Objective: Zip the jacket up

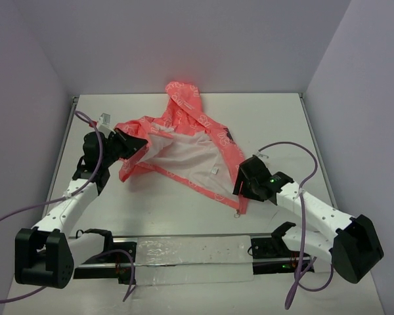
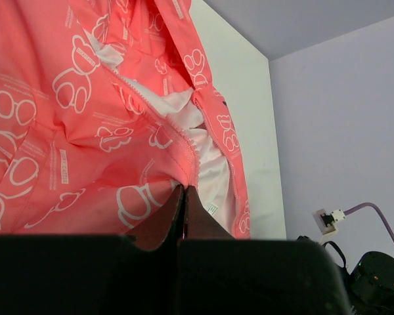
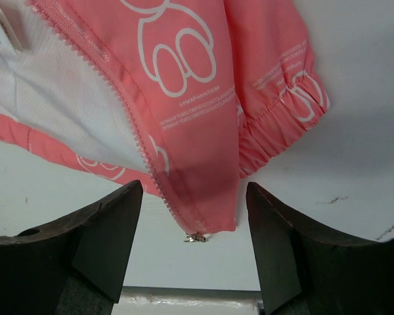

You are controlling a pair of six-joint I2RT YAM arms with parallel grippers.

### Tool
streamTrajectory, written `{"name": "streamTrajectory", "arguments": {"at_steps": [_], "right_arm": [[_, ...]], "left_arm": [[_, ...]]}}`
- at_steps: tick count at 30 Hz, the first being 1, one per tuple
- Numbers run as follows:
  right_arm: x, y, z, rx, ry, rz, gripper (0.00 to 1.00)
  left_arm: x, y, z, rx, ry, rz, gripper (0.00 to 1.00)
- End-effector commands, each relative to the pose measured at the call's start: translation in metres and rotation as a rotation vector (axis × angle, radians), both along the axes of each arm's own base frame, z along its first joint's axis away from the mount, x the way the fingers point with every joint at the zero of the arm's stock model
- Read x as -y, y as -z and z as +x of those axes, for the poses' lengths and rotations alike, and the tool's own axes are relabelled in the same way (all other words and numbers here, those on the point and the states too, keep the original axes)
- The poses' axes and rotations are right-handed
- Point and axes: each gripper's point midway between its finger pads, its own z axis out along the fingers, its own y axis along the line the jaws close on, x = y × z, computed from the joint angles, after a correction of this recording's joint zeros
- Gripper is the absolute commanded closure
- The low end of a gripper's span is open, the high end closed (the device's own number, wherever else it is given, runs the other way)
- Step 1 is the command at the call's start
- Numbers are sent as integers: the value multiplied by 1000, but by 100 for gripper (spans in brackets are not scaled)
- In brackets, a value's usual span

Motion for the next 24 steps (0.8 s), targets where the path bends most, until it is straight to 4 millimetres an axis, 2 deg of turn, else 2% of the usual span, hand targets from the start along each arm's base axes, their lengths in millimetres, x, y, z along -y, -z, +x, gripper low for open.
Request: {"name": "streamTrajectory", "arguments": {"at_steps": [1,4,6,8,9,10,13,15,16,20,22,24], "right_arm": [[3,-2,9,51,50,-43,31],[9,8,5,18,86,-88,39],[9,7,4,18,94,-97,44],[9,3,6,48,101,-98,57],[9,2,6,52,100,-97,59],[10,-3,7,72,110,-94,71],[5,-21,13,115,107,-64,95],[-6,-39,17,144,76,-22,100],[-13,-54,22,176,62,10,100],[-48,-93,36,258,-31,129,100],[-69,-102,48,256,-68,165,100],[-89,-95,60,239,-90,177,100]], "left_arm": [[6,-11,2,44,27,-20,100],[6,-8,3,30,34,-6,100],[7,-8,5,32,34,-5,100],[7,-10,7,37,33,-5,100],[7,-10,7,37,34,-4,100],[8,-11,9,41,40,-2,100],[9,-10,10,44,52,5,100],[9,-7,9,36,56,9,100],[10,-7,8,34,57,9,100],[7,-1,6,12,35,10,100],[8,4,4,-2,42,20,100],[11,5,2,-3,56,17,100]]}}
